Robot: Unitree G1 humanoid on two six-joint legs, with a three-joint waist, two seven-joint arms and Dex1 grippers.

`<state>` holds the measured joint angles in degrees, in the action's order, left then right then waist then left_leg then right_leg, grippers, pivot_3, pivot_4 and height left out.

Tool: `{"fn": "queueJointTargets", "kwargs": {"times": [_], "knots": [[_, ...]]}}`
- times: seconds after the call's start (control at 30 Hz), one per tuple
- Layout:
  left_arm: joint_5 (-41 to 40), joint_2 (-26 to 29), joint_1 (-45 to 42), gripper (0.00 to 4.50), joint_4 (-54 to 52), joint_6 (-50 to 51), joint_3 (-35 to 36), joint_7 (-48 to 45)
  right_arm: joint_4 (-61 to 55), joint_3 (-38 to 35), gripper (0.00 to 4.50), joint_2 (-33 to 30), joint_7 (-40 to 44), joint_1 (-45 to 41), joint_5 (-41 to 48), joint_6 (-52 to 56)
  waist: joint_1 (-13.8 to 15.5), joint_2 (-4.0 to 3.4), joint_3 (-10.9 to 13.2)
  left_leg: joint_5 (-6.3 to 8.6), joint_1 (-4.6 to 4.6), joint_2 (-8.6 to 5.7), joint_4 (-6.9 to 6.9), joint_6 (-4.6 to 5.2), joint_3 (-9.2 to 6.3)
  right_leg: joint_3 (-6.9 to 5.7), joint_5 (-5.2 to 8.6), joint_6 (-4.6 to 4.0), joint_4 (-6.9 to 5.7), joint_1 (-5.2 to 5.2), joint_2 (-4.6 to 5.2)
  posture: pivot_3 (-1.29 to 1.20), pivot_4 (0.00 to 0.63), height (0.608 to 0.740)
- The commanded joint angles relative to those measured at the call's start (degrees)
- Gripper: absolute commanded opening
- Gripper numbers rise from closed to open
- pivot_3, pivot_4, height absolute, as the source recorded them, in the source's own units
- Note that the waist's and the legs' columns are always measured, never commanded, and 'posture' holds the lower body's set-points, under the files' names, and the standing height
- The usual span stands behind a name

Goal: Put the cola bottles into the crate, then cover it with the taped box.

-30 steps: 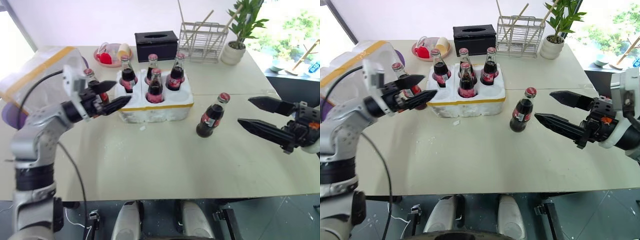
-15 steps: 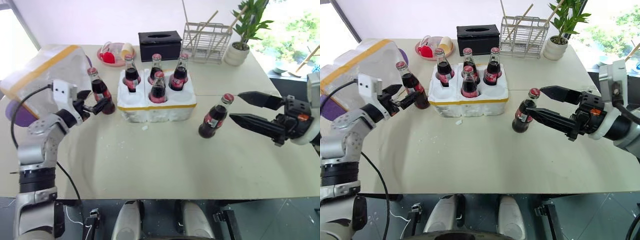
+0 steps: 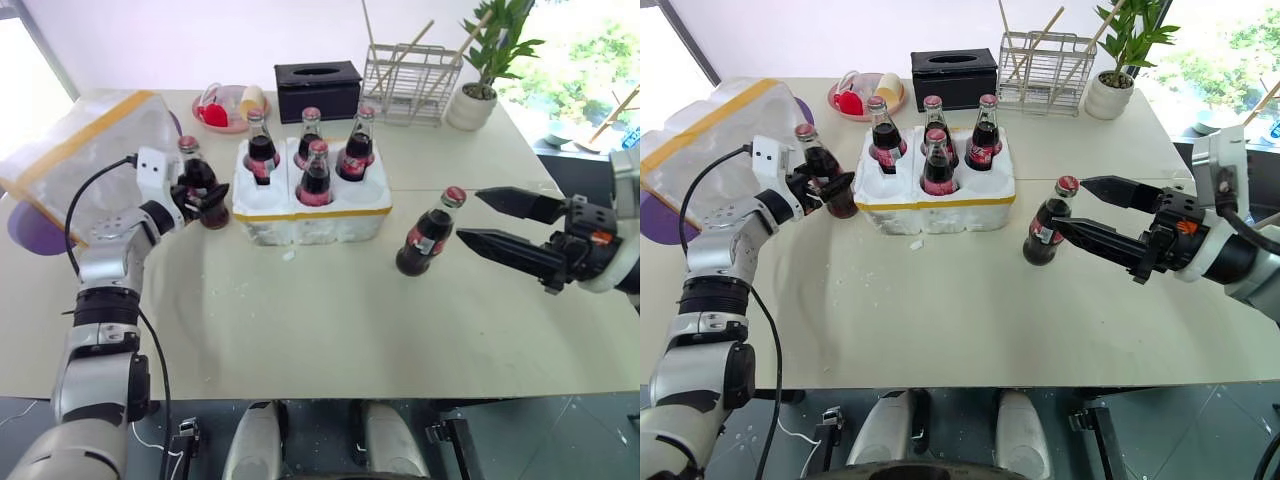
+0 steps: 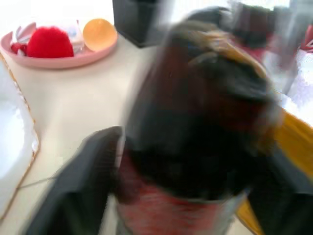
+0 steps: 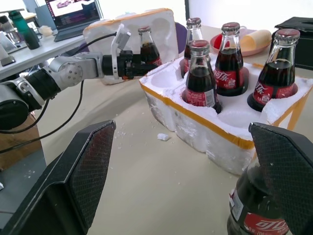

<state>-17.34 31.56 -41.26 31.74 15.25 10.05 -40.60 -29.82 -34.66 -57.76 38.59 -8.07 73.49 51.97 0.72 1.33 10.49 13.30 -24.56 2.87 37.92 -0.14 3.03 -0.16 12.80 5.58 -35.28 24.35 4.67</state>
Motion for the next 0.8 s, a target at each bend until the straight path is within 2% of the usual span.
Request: {"fn": "queueJointTargets", "kwargs": {"times": [0.03,0.2,0.27,0.37,0.47,0.6,0.8], "knots": [[-5.5,3.6,-0.6,2.68,-8.6,6.5,1.9,-6.0,-1.4,-3.5,4.50,-0.7,-0.4,0.4,1.7,-0.5,0.0,0.03,0.0,0.00,0.00,0.00,0.00,0.00,0.00,0.00,0.00,0.00,0.00,0.00,0.00,0.00,0.150,0.740],[-22.6,13.3,2.9,2.68,-27.5,25.9,4.8,-21.7,-1.2,-4.0,4.50,-0.3,-0.8,1.1,0.9,-1.1,-0.2,0.18,0.1,0.00,-0.35,0.02,0.00,0.00,-0.04,0.00,0.00,0.00,0.00,0.30,0.00,0.00,0.150,0.740],[-26.7,16.1,1.7,2.68,-30.2,30.0,5.9,-24.3,-1.4,-4.0,4.50,0.0,-0.9,1.5,0.6,-1.2,0.1,0.17,0.1,0.00,-0.42,0.01,0.01,0.00,-0.10,-0.03,0.00,0.00,-0.01,0.35,-0.01,0.00,0.150,0.740],[-29.9,16.1,-2.9,2.68,-30.5,32.6,6.5,-23.9,-1.6,-4.0,4.50,0.3,-1.1,1.8,0.5,-1.6,0.3,0.17,0.1,-0.01,-0.43,-0.03,0.09,0.00,-0.17,-0.07,0.01,-0.01,-0.01,0.29,0.00,0.00,0.150,0.740],[-28.8,12.7,-9.9,2.68,-26.5,30.7,5.5,-20.7,-1.4,-3.7,4.50,0.5,-1.4,1.7,0.0,-2.0,0.3,0.18,0.1,-0.01,-0.42,-0.06,0.23,0.00,-0.17,-0.07,0.01,0.00,0.01,0.19,0.01,0.00,0.150,0.740],[-16.5,7.3,-15.6,2.68,-16.1,18.8,-1.3,-16.7,-1.2,-3.5,4.50,0.6,-2.1,1.1,0.0,-2.5,0.1,0.16,0.1,-0.01,-0.38,-0.11,0.27,0.00,-0.17,-0.04,0.00,0.01,-0.01,0.14,0.00,0.00,0.150,0.740],[-9.6,5.1,-15.4,2.68,-8.9,11.5,-6.2,-20.6,-2.0,-4.3,4.50,1.1,-3.0,2.5,0.0,-2.8,-0.4,0.18,0.2,-0.01,-0.41,-0.03,0.06,0.03,-0.16,-0.04,-0.06,0.13,-0.07,0.33,-0.13,0.00,0.150,0.740]]}}
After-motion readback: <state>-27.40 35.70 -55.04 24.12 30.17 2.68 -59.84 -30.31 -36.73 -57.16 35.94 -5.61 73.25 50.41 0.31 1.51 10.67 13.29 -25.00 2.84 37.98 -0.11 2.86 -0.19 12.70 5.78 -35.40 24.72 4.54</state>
